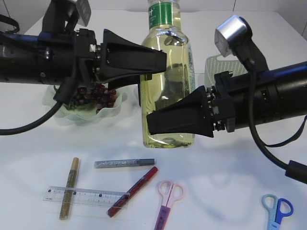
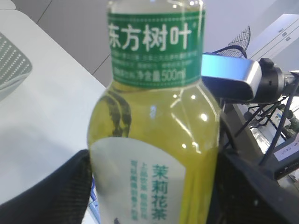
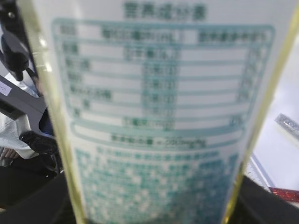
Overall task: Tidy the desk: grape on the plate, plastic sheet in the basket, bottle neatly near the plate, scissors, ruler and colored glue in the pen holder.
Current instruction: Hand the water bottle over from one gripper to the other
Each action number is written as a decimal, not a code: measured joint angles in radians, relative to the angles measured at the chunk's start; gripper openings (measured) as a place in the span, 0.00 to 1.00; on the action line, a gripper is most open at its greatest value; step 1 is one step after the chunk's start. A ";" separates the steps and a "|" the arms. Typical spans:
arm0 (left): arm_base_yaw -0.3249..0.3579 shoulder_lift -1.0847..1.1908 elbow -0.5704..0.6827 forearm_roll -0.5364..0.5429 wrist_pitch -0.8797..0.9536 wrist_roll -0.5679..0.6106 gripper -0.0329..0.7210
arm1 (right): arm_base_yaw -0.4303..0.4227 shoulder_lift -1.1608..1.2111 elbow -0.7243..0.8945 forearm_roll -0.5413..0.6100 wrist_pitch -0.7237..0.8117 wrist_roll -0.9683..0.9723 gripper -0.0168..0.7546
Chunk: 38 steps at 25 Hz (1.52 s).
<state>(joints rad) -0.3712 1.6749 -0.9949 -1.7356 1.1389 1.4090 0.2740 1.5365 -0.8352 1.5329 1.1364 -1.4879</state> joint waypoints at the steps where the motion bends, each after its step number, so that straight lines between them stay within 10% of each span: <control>1: -0.004 0.011 -0.011 0.000 0.005 0.000 0.83 | 0.000 0.000 0.000 -0.002 -0.002 0.002 0.63; 38: -0.059 0.134 -0.111 -0.029 0.027 0.024 0.64 | -0.014 0.000 0.000 -0.019 -0.040 0.026 0.63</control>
<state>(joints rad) -0.4300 1.8090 -1.1061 -1.7649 1.1661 1.4325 0.2599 1.5365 -0.8352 1.5142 1.0968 -1.4620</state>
